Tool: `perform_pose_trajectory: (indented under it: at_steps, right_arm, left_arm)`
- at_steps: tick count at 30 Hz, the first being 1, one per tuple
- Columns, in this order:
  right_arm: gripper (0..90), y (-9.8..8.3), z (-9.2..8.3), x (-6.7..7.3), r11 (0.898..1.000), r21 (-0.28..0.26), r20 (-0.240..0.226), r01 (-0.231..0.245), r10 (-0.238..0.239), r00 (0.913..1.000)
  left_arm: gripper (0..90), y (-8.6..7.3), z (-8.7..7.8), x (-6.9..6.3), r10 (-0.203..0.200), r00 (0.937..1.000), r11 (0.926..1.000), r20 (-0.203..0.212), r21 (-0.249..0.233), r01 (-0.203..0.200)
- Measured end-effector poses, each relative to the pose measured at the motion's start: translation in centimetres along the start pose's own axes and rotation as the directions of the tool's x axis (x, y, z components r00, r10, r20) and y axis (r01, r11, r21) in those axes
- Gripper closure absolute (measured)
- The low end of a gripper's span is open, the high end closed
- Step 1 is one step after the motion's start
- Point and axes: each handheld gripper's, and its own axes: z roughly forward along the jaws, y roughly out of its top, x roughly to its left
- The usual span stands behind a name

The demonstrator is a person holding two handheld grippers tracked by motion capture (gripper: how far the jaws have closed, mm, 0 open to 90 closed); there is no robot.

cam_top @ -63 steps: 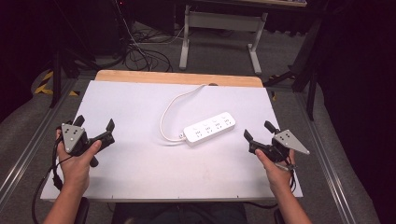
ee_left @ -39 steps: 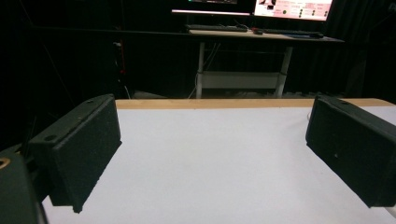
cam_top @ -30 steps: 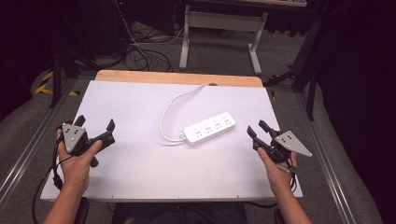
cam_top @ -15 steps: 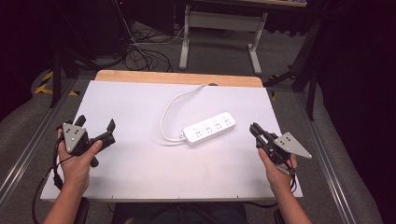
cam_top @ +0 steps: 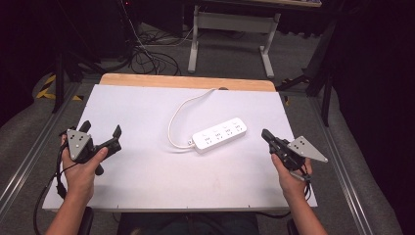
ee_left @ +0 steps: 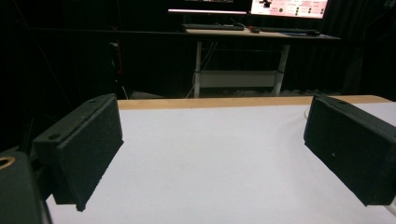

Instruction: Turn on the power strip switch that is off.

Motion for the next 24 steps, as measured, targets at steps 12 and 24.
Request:
perform_pose_trajectory:
  at_steps: [12, 24]
  right_arm:
    - [90.0, 1.8, 2.3, 0.2, 1.0, 0.027, -0.054, 0.01, -0.008, 0.9985]
    - [90.0, 3.1, 5.6, 0.7, 0.999, 0.043, -0.066, -0.003, 0.006, 0.9978]
  left_arm:
    - [5.3, -0.1, 0.1, 0.0, 0.0, 1.0, 1.0, 0.001, 0.005, 0.0]
    - [5.3, -0.1, 0.1, 0.0, -0.004, 1.0, 1.0, -0.001, 0.006, 0.004]
